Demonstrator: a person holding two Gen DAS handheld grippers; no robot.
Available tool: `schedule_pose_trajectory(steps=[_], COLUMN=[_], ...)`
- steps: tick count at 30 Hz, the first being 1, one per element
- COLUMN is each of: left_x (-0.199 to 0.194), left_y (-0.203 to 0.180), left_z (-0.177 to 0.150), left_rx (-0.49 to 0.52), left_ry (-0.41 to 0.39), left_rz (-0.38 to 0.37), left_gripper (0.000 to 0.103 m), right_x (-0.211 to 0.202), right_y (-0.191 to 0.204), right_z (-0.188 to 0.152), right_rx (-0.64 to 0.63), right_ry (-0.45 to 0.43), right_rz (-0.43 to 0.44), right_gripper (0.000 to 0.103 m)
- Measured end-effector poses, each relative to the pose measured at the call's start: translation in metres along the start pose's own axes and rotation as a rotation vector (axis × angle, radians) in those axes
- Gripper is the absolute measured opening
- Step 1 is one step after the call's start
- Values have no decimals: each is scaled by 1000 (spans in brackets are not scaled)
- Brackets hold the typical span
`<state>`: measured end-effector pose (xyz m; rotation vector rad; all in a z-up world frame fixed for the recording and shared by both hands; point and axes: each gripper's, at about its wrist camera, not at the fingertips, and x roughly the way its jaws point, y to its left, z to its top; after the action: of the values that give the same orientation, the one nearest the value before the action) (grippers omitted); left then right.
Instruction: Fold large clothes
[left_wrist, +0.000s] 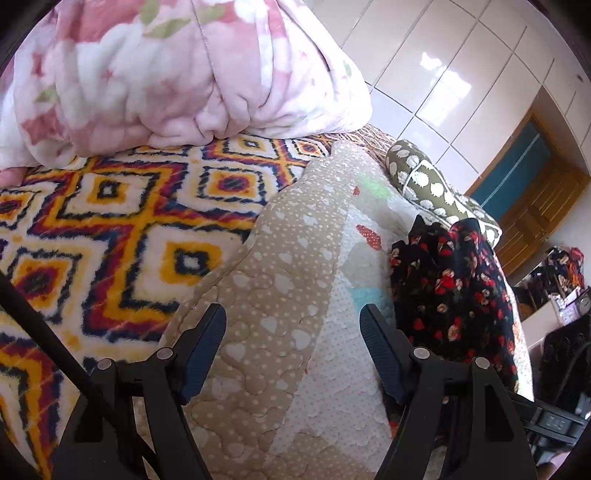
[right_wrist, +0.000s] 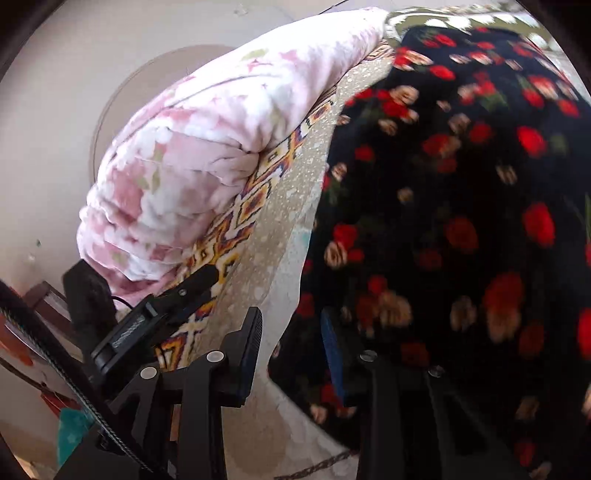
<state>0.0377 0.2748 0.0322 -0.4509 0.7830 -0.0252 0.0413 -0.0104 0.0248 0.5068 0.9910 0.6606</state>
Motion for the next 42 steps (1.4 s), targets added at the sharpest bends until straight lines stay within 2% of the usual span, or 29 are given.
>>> schedule_pose_trajectory(steps=[2, 4, 6, 8, 9, 11, 14, 16, 19, 22, 26, 28, 31, 35, 42], left_x=[1, 1, -1, -5, -8, -15, -25, -31, -39, -44, -35, -36, -33, -26, -26], left_y=[-3, -5, -8, -13, -16, -27, -44, -55, -69, -78, -86, -93, -100, -105, -110], left_z=[-3, -5, -7, -9, -11, -17, -35, -54, -83, -112, -146, -158, -168, -177, -182], left_rx=[18, 32, 44, 62, 70, 102, 157, 200, 241, 263, 296, 346, 381, 422, 445], left_ry=[5, 3, -4, -18, -23, -39, -36, -29, -13, -1, 68, 35, 30, 9, -16], left_rz=[10, 17, 17, 26, 27, 26, 13, 15, -10, -14, 18, 63, 75, 102, 128], left_gripper=[74, 74, 74, 74, 74, 74, 76, 78, 78, 80, 82, 84, 96, 103, 103], right_x=[-12, -25, -36, -46, -52, -67, -92, -100, -108, -127, -146, -156, -168, -184, -196], right_y=[-2, 9, 24, 37, 43, 49, 42, 40, 34, 13, -12, -23, -32, -40, -44], right_z=[-6, -16, -27, -36, -43, -60, -83, -96, -119, -133, -151, -162, -177, -196, -206], right_rx=[6, -50, -134, -225, -276, -356, -397, -404, -416, -370, -269, -212, -138, -61, -34], right_ry=[0, 12, 12, 10, 3, -19, -15, -12, -24, -22, -50, -61, -83, -109, -114], right_rz=[1, -65, -189, -352, -453, -574, -639, -673, -804, -816, -826, -837, -829, -817, -802], right_gripper=[34, 34, 35, 44, 54, 55, 55, 64, 65, 65, 65, 65, 65, 65, 65])
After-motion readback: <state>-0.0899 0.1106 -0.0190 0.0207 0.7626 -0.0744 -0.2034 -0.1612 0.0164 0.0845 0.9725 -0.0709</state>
